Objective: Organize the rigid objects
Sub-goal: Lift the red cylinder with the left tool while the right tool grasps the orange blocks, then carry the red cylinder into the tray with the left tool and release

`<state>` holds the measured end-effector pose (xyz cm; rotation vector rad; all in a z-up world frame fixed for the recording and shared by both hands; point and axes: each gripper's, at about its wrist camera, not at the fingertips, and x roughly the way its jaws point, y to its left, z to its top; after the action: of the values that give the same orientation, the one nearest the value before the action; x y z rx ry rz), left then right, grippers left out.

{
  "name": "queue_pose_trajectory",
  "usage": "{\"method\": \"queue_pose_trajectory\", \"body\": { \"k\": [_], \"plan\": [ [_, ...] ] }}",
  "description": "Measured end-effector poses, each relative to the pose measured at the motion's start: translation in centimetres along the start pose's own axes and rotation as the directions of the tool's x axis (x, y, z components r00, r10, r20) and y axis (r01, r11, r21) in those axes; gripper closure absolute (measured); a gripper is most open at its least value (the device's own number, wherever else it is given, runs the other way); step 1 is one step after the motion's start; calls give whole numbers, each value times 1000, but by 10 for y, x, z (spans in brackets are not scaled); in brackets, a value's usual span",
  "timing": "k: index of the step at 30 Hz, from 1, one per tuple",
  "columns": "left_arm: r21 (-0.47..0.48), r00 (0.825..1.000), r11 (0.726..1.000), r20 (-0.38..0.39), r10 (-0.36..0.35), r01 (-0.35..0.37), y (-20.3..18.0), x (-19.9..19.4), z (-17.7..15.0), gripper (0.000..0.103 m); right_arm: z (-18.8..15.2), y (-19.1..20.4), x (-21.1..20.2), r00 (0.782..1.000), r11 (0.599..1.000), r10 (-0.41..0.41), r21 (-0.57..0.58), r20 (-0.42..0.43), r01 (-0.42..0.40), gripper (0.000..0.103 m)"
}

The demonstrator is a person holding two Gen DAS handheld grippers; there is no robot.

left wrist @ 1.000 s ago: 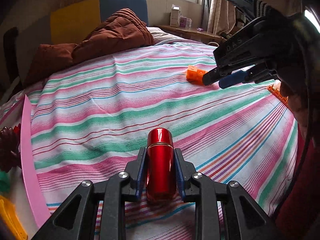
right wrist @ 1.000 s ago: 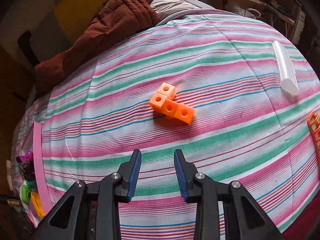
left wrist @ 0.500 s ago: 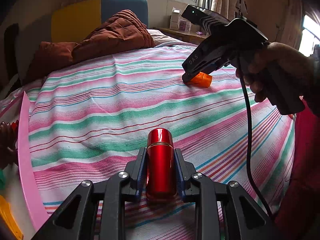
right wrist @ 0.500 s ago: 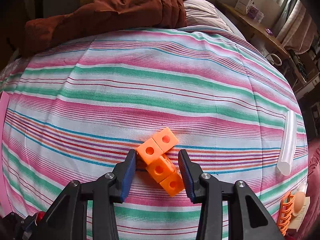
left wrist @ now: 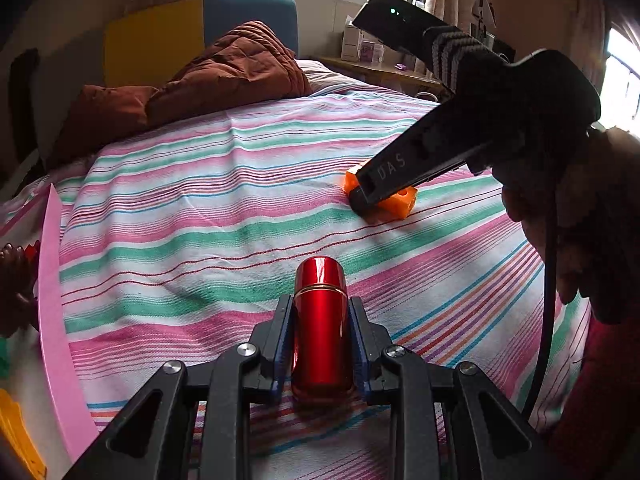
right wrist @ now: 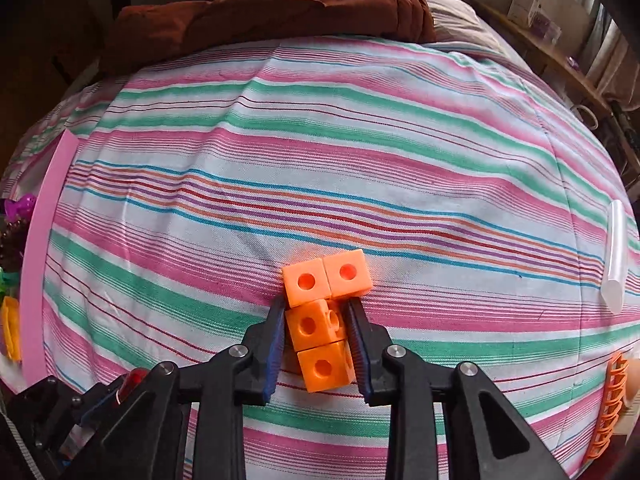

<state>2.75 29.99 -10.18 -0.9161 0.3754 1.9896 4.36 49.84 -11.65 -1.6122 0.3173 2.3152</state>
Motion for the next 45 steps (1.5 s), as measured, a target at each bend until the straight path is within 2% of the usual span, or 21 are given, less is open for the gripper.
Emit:
{"method": "queue_pose_trajectory", "body": {
  "k": [5, 9, 15, 19, 22, 35, 45],
  "plan": [
    [0, 1000, 1000, -3, 5, -5, 0, 1, 1, 76, -2, -5, 1, 1000, 1000, 14, -26, 26, -13, 73],
    [-2, 1000, 1000, -10, 5, -5, 1, 1, 2, 76, -5, 3, 1, 997, 992, -31, -117, 69, 39, 74],
    [-43, 999, 999, -37, 10, -11, 3, 0, 4, 76, -7, 10, -1, 996, 990, -30, -136, 79, 41, 74],
    [-28, 997, 998, -60, 45, -47, -3, -4, 4, 77, -6, 18, 4, 995, 989, -37, -140, 88, 49, 74],
    [-74, 997, 997, -75, 20, -25, -1, -10, 6, 77, -6, 20, 4, 995, 988, -39, -146, 96, 52, 74],
    [-110, 999, 993, 12, 35, -33, 1, -64, 22, 77, -11, 27, 3, 986, 977, -59, -192, 153, 88, 75],
    [-140, 999, 989, 30, 45, -40, 7, -86, 17, 77, -10, 26, 3, 985, 978, -54, -192, 165, 86, 74]
  ]
}}
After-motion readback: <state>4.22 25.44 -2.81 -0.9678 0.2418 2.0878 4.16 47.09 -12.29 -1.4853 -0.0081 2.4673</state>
